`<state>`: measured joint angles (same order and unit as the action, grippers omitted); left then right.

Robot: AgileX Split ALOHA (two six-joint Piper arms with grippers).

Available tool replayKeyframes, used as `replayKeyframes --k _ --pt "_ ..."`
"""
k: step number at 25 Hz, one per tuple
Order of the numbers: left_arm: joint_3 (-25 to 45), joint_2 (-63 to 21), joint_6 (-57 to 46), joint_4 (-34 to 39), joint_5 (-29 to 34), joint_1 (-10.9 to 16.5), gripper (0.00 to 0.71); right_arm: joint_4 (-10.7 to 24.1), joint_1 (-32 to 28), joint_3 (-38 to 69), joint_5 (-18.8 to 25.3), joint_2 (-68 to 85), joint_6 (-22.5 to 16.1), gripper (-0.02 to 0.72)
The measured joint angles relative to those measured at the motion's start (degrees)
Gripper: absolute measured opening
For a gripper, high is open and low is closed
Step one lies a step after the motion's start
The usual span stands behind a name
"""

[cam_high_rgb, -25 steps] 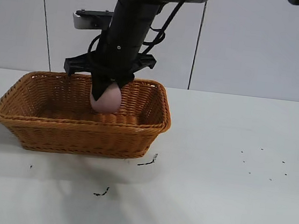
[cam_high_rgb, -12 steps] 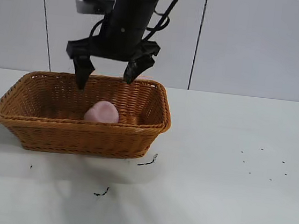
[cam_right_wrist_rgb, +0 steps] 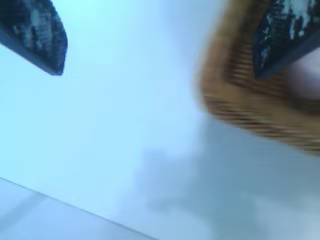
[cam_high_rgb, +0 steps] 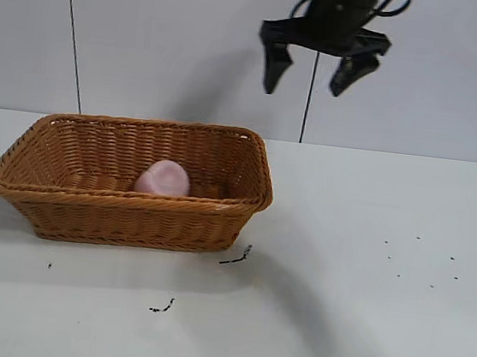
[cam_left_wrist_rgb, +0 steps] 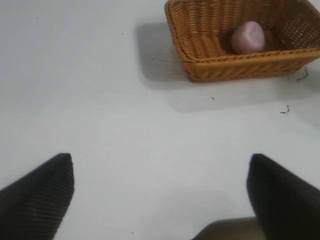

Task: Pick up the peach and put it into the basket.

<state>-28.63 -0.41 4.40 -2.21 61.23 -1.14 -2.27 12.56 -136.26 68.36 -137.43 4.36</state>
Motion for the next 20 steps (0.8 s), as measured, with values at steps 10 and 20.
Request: replayKeyframes --k 10,20 --pt "0.00 0.00 0.00 0.00 0.00 0.00 0.692 -1.26 -13.33 1.54 1.38 1.85 -0.36 0.689" --pt "0.00 0.00 0.00 0.00 0.00 0.00 0.692 -1.54 -10.79 12.35 1.32 13.15 0.41 0.689"
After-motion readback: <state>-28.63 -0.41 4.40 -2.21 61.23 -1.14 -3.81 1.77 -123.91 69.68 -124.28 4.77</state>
